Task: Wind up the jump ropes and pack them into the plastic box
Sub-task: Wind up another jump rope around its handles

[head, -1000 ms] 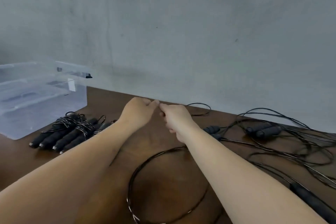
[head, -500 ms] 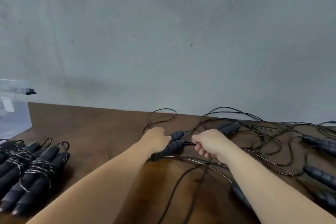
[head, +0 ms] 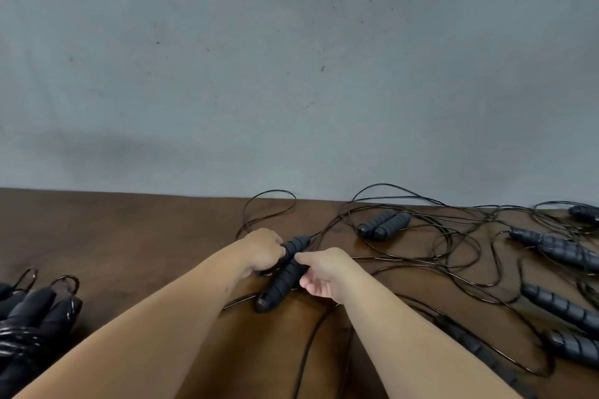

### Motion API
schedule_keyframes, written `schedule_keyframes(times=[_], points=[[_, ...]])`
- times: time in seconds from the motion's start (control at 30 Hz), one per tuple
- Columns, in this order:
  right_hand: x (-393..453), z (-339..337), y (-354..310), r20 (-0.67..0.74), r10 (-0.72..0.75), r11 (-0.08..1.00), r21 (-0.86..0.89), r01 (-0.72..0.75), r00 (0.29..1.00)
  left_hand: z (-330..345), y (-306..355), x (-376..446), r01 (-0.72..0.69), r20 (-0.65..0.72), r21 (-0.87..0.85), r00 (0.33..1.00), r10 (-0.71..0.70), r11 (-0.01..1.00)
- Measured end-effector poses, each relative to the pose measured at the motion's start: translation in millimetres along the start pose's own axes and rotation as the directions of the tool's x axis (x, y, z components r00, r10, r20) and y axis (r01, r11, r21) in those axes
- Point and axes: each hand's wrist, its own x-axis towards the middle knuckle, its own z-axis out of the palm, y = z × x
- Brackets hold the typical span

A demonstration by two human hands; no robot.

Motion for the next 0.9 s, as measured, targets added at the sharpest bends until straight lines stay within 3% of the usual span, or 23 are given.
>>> schedule_keyframes(times=[0.13,0.33,0.4,0.47,0.57,0.8,0.9], points=[[-4.3,-2.2,-4.3,0.023,-0.02,0.983,0.182,0.016,1.0,-11.7,0.2,-13.0,0.045,0.08,-0.314,0.997,-0.021,0.948],[-19.3,-4.3,-23.5,0.04,-0.139,0.93,0.35,0.116,0.99,-27.9,3.1,-35.9,-0.03,-0.046,-0.483,0.999,0.01,0.875],[-26.7,-1.4,-30.7,0.048,-0.182,0.919,0.364,0.152,0.982,-36.8,4.6,-47.8,-0.104,0.002,-0.427,0.993,0.116,0.899],[-34.0,3.8,-37.9,0.055,-0.216,0.908,0.378,0.18,0.975,-46.9,3.4,-58.3,-0.21,0.043,-0.23,0.973,0.225,0.95],[-42.1,11.9,-44.4,0.074,-0.243,0.898,0.394,0.196,0.967,-56.1,1.4,-64.6,-0.228,-0.011,-0.007,0.974,0.227,0.974],[-62.0,30.1,-59.9,0.103,-0.363,0.857,0.428,0.288,0.926,-84.2,-3.3,-85.5,-0.166,-0.189,0.159,0.962,0.195,0.973],[-67.1,38.1,-66.9,0.095,-0.397,0.857,0.394,0.332,0.913,-92.0,-3.0,-94.5,-0.196,-0.223,0.102,0.951,0.214,0.975]])
